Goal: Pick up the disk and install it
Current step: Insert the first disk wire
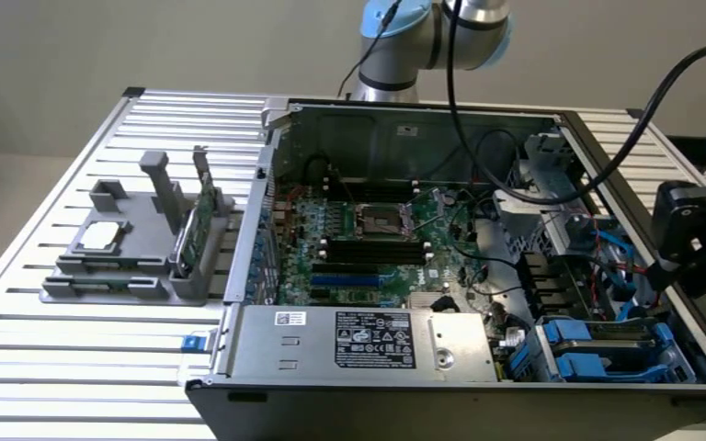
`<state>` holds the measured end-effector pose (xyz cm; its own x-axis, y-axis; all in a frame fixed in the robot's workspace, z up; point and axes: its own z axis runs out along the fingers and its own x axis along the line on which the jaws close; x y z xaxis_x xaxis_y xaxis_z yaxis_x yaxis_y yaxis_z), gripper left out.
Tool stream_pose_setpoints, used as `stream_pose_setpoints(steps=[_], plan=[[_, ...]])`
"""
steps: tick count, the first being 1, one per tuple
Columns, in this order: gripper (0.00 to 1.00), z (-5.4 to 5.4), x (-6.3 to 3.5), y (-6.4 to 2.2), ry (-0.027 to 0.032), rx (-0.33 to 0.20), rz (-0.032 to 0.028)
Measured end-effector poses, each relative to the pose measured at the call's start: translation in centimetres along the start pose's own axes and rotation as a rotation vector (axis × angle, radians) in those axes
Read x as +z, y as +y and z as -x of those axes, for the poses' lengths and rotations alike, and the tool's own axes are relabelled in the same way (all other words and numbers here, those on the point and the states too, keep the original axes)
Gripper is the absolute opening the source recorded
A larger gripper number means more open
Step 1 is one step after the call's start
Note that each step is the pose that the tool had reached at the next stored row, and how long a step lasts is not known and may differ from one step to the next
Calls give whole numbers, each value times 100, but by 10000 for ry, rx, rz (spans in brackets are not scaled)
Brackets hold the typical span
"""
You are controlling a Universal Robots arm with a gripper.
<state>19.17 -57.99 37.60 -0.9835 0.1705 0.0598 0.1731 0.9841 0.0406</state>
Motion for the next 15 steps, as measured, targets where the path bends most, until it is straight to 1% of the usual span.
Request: stream_pose_setpoints(steps=[2, 9, 15], plan=[[36, 1, 12, 0, -9, 331, 43], [36, 2, 36, -1, -67, 1519, 112], [36, 4, 69, -3, -137, 2491, 165]])
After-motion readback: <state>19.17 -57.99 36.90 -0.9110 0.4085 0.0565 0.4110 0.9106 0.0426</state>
